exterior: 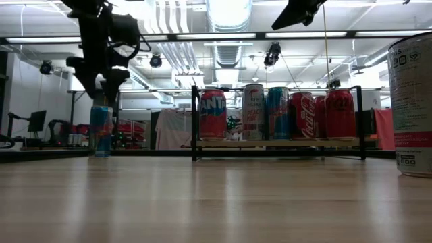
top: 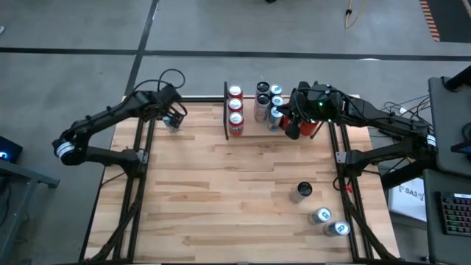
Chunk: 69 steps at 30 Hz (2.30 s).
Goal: Place canned beverage on shelf
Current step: Put the blue soda can on the shelf
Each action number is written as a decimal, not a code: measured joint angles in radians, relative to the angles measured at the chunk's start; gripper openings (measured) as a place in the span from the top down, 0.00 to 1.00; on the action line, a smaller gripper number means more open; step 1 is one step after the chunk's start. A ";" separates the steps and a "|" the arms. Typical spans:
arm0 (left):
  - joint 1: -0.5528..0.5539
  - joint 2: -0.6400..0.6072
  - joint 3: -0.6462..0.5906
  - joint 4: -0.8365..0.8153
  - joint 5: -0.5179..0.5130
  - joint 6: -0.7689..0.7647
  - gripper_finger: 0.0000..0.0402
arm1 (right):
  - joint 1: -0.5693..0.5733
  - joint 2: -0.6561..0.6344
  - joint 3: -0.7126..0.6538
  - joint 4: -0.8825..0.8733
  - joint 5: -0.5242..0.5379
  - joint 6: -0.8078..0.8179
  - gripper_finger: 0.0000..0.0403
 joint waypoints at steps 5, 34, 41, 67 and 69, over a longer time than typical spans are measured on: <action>0.027 0.000 -0.044 0.065 0.048 0.028 0.04 | 0.000 0.000 0.000 0.000 0.000 0.000 0.97; -0.075 -0.024 -0.123 0.097 0.053 -0.050 0.44 | 0.000 0.000 -0.011 0.000 -0.001 0.013 0.97; -0.315 -0.074 -0.044 0.038 0.081 -0.179 0.44 | 0.000 0.000 -0.023 0.000 -0.002 0.010 0.97; -1.055 0.336 0.620 0.090 -0.109 0.060 0.43 | 0.257 0.000 -0.112 0.243 -0.268 0.164 0.97; -1.055 0.378 0.670 0.094 -0.126 0.142 0.43 | 0.293 0.000 -0.140 0.296 -0.265 0.171 0.97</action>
